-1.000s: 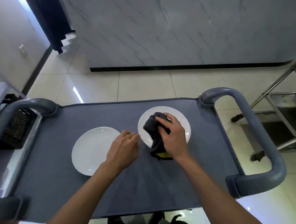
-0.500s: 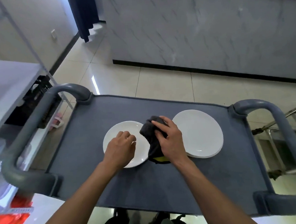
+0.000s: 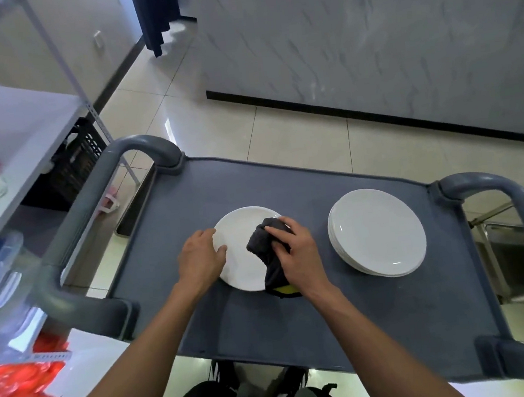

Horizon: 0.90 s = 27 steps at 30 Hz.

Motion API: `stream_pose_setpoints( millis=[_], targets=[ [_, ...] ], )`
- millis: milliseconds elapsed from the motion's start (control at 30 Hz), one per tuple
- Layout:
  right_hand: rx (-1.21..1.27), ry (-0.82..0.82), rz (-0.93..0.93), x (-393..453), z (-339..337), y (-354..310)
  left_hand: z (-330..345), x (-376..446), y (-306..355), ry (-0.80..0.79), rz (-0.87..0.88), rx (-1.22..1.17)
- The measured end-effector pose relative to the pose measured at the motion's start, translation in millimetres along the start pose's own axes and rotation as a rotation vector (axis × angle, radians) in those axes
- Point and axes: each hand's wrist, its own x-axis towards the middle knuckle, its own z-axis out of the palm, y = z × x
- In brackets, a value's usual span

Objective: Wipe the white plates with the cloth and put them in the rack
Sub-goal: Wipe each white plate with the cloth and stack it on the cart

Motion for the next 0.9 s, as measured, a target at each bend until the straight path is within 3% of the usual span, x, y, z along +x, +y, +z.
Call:
stream_pose_setpoints(
  millis=[367,533,767,900],
  targets=[
    [0.005,-0.039,0.085,14,42,-3,-1,12,-5,-0.043,-0.249,-0.262],
    [-0.011,-0.101,0.167,19,57,-5,-1,19,-10,-0.106,-0.41,-0.537],
    [-0.263,-0.184,0.147,-2,59,6,-10,18,5,-0.134,-0.496,-0.751],
    [-0.24,-0.195,0.14,-12,58,13,-9,21,7,-0.213,-0.46,-0.755]
  ],
)
